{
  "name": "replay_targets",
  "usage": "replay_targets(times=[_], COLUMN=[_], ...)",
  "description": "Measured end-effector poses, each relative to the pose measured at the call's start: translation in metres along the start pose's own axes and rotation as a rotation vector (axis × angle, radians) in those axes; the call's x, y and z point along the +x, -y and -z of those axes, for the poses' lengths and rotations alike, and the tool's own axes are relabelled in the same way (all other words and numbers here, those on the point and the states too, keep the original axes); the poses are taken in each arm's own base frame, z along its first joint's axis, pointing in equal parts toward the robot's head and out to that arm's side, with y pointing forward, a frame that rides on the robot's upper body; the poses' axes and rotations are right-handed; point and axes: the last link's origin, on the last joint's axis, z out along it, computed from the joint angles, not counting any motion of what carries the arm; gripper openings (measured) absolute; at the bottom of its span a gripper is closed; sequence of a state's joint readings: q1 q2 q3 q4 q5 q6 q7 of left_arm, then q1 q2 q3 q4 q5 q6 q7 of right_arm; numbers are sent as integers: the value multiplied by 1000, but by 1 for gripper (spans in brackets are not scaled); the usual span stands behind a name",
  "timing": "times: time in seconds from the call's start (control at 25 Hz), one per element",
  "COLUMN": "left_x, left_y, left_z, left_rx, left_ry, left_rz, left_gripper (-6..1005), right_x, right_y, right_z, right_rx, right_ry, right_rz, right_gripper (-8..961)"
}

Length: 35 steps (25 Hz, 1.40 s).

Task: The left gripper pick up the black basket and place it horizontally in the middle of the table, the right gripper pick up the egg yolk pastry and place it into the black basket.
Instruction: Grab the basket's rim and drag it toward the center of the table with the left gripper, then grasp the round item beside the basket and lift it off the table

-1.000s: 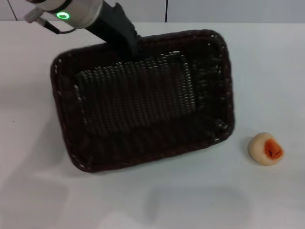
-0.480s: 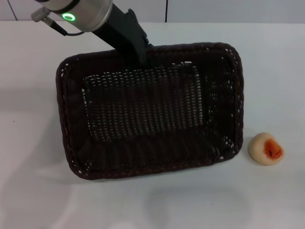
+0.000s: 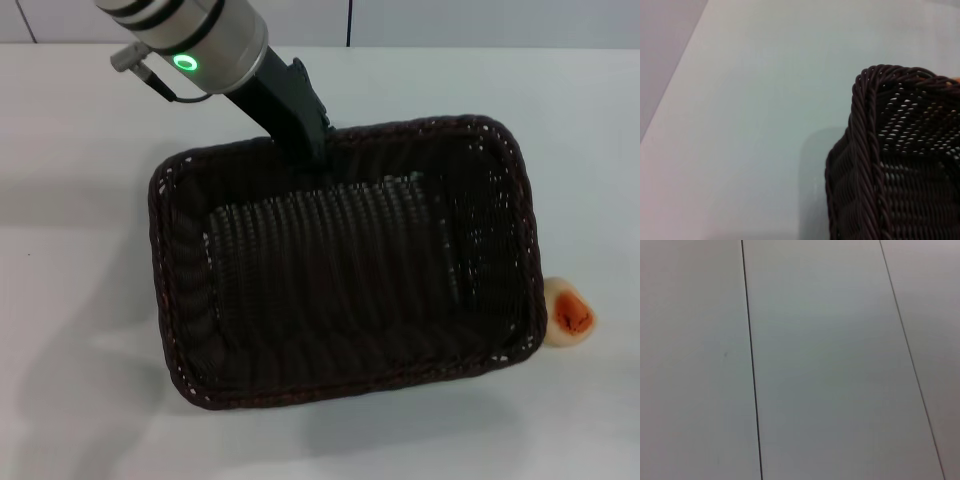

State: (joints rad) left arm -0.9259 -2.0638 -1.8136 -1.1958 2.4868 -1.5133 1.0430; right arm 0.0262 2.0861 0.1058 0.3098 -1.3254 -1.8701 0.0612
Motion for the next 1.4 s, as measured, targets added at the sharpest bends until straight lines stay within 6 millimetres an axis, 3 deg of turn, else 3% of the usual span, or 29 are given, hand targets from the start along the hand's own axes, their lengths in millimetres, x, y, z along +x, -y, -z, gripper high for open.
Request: replay_targets(times=[0.36, 0.68, 0.92, 1.12, 1.28, 1.4], left_x=[-3, 4, 12, 19, 24, 21], left_y=[6, -5, -3, 6, 15, 25], left_z=[-19, -34, -35, -21, -8, 10], left_rx=[-12, -7, 42, 210, 343, 537], left_ry=[18, 59, 31, -91, -183, -316], left_rz=[-6, -97, -133, -149, -143, -108], left_gripper=[197, 204, 383, 630, 661, 685], right_x=[1, 0, 0, 1, 1, 1], right_y=[-3, -5, -4, -4, -4, -4], right_z=[-1, -1, 0, -1, -1, -1], right_rx=[-17, -30, -25, -22, -23, -25], right_ry=[0, 2, 1, -3, -1, -4], right_rz=[-5, -9, -7, -5, -2, -2], right_gripper=[755, 755, 754, 754, 754, 754])
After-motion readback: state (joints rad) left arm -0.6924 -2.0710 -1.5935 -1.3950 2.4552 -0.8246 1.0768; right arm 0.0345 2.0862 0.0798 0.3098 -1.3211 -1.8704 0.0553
